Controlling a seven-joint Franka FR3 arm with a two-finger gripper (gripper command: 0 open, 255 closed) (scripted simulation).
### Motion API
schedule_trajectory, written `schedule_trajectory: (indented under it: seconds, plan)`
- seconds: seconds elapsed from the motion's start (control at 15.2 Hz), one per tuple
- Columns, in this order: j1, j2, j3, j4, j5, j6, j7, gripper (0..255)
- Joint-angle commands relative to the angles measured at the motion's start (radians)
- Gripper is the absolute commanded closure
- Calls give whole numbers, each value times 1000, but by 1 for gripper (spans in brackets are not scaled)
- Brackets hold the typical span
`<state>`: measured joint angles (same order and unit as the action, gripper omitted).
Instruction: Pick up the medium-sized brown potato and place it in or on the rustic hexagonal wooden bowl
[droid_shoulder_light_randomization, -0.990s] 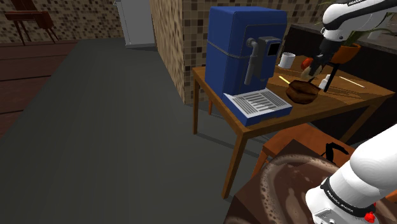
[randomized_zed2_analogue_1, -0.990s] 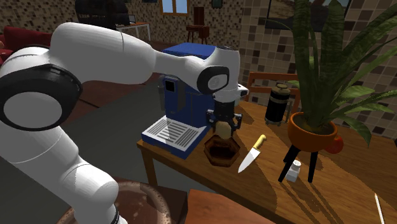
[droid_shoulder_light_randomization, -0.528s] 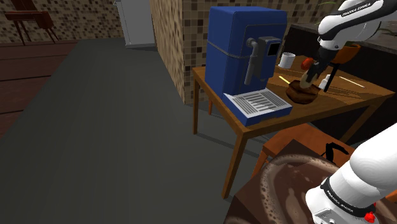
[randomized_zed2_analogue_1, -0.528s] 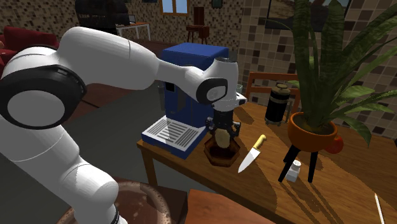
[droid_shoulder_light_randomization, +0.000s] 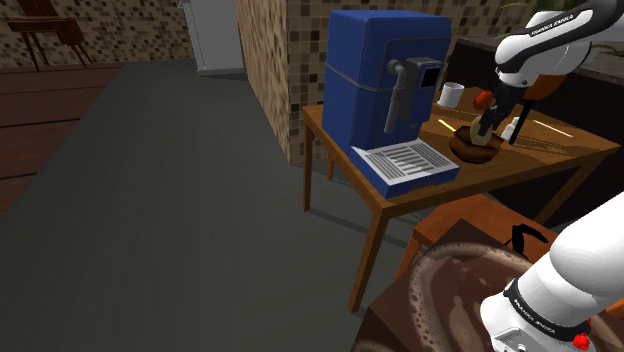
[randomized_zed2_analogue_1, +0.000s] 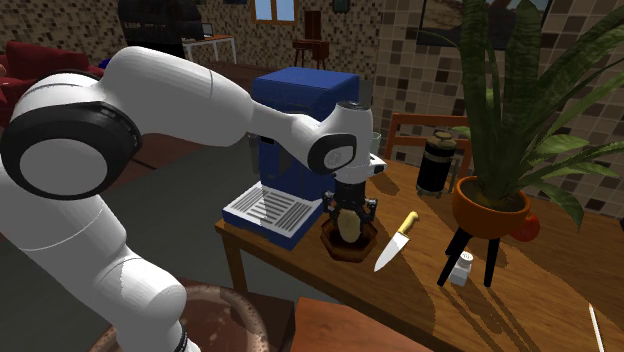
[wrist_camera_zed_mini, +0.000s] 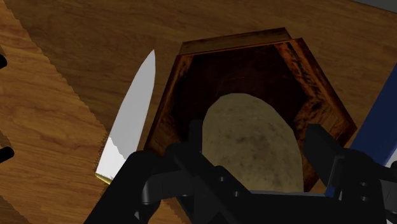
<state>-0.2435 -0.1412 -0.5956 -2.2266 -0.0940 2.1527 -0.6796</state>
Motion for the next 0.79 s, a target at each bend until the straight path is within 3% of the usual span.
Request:
schedule_trajectory:
  seconds: [0.0,0.13,0.2,0.53,0.73]
  plan:
    - [0,0,0,0,0,1,0,255]
    - [0,0,0,0,0,1,0,255]
    - [0,0,0,0,0,1,0,0]
    - [0,0,0,0,0,1,0,0]
    - [-1,-46,14,62,-22,-102,18,0]
